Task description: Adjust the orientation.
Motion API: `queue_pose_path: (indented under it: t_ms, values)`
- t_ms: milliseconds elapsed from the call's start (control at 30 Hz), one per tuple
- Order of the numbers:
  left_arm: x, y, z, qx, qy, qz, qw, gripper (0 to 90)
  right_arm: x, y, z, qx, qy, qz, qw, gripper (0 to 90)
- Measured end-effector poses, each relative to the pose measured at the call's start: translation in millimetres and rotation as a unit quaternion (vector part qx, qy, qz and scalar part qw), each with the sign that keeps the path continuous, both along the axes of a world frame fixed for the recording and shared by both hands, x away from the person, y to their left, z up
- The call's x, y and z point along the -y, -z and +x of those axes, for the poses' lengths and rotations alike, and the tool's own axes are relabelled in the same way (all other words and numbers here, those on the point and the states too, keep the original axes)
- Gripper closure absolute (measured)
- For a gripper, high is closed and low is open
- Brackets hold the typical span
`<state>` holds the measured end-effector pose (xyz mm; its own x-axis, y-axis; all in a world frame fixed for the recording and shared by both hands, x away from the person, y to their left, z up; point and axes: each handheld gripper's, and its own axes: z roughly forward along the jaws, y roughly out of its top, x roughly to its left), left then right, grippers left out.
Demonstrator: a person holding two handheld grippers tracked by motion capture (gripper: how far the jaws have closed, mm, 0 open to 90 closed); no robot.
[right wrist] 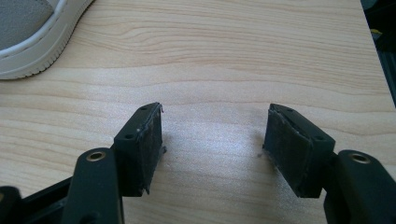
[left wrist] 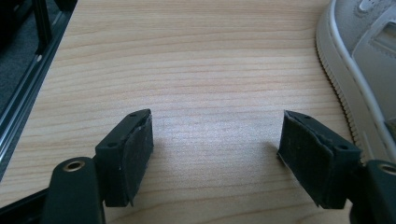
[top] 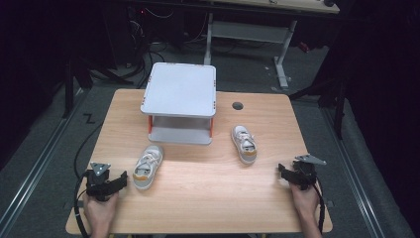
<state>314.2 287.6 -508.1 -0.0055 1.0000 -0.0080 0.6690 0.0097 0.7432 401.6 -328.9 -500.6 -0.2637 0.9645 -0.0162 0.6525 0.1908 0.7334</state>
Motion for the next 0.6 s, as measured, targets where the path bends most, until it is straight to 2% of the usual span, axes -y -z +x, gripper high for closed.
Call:
queue_pose_path:
  t_ms: [133,233,600]
  values:
    - [0.4,0.0,-0.3,0.002,0.001,-0.001,1.0000,26.9,0.0,0.0,0.1,0.000,0.000,0.000,1.0000,36.1]
    - [0.9,-0.2,-0.7,0.004,0.005,0.001,1.0000,32.9,-0.1,0.0,0.0,-0.001,0.001,0.000,1.0000,35.6]
    - [1.1,-0.4,-0.7,0.004,0.010,0.001,0.9999,33.4,-0.2,0.0,0.1,-0.001,0.001,0.000,1.0000,35.5]
